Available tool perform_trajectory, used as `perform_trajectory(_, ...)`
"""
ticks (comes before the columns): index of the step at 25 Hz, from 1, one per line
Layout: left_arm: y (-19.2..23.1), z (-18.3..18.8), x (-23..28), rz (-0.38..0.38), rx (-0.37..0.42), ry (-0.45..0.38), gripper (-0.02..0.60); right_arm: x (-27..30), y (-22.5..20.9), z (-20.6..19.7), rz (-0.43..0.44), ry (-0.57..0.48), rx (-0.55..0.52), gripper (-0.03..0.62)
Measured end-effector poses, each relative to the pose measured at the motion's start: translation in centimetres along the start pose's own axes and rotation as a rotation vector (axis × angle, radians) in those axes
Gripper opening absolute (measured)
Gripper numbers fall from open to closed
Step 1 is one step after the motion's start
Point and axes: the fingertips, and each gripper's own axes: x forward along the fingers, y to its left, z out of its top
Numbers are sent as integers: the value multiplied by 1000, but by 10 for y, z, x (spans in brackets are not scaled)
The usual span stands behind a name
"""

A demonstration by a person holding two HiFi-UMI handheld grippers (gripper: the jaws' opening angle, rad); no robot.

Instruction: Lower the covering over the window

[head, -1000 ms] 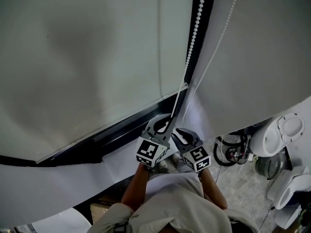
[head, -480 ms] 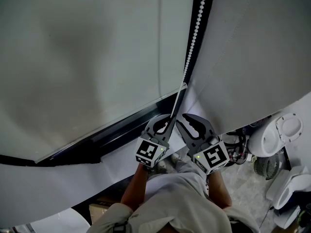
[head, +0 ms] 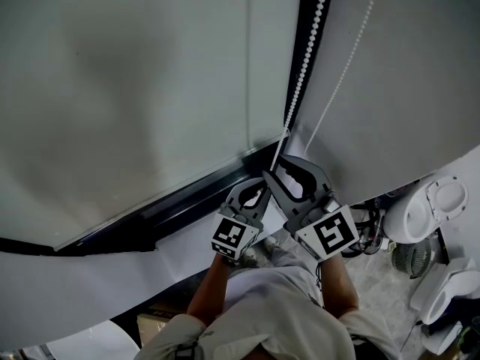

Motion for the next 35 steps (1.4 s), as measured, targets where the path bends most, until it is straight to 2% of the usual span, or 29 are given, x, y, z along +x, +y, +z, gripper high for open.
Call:
perform_trajectory(1, -1, 1, 0, 0, 2, -1, 20, 2, 0, 2, -4, -5, -8, 94)
perform_trajectory(3, -2, 2, -1, 4, 9, -3, 20, 4, -1, 6, -30, -32, -5, 6)
perform_trajectory(4, -2, 2, -1, 6, 12, -5, 20, 4, -2, 5, -44, -43, 6, 0)
perform_trajectory(9, -1, -6, 1, 14, 20, 12, 20, 5, -6, -9, -81, -41, 22, -3)
perform_trajectory(17, 2, -52, 2, 16, -13, 102, 20, 7, -1, -54, -79, 59, 46, -3)
perform_trajectory(24, 5, -74, 3, 23, -32, 111, 20, 7, 0, -76, -79, 76, 86, -3)
perform_trajectory(35, 10, -116, 9, 28, -39, 191, 20, 10, 0, -119, -85, 148, 116, -3)
